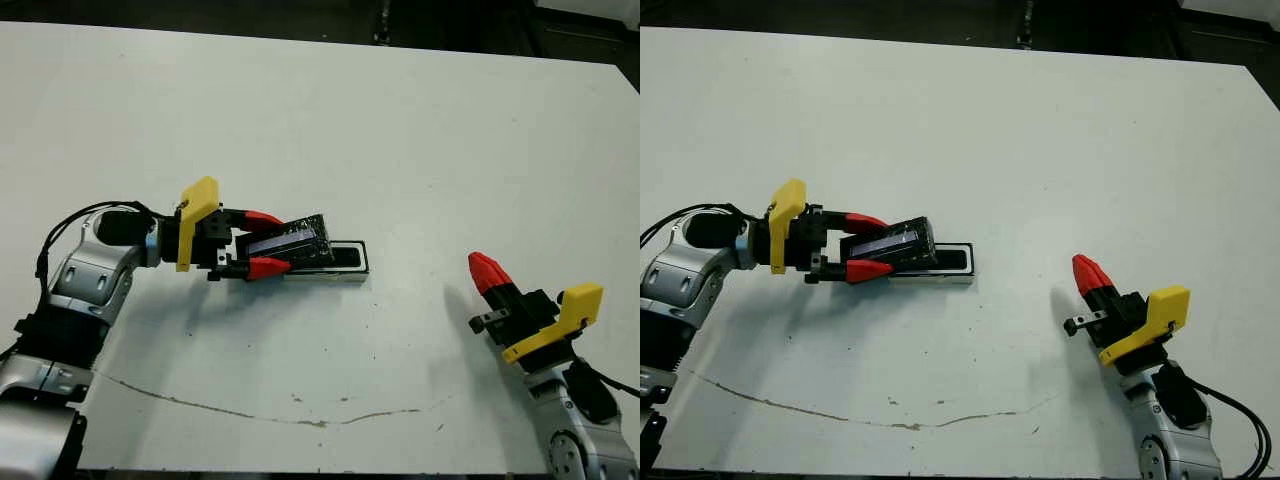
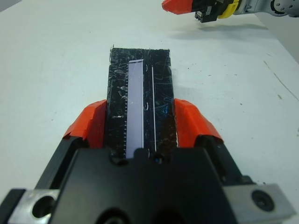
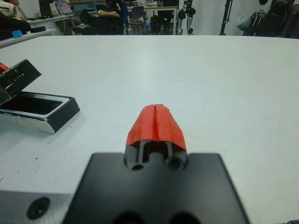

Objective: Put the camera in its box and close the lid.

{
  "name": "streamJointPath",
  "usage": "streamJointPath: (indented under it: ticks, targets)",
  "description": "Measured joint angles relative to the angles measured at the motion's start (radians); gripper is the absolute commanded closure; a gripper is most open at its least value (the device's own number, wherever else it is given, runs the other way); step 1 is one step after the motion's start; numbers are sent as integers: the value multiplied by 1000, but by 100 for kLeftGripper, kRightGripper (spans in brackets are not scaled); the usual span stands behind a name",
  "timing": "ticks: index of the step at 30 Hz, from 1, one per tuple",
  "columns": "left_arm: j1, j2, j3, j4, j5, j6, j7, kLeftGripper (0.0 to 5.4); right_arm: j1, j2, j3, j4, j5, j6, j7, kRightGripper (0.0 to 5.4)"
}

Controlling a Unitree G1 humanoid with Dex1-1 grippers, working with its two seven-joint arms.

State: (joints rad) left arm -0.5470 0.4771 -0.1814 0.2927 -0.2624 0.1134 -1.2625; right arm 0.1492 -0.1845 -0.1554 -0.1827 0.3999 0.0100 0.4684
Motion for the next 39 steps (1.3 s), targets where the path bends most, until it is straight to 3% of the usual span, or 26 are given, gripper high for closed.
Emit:
streamJointPath:
  ticks: [8, 17, 27, 39]
  targets:
    - [-12, -1, -17, 3, -9, 40, -15, 225, 0, -3, 0, 0, 3, 0, 0, 540]
    - [-56, -29, -35, 108, -23, 58, -64, 226, 3, -3, 0, -2, -2, 0, -4, 540]
    - [-90, -59, -63, 188, -6, -9, -84, 228, 3, -4, 0, -4, 20, 9, -1, 540]
    - [-128, -141, -115, 218, 17, -9, -80, 228, 4, -4, 0, -3, 24, 9, 2, 540]
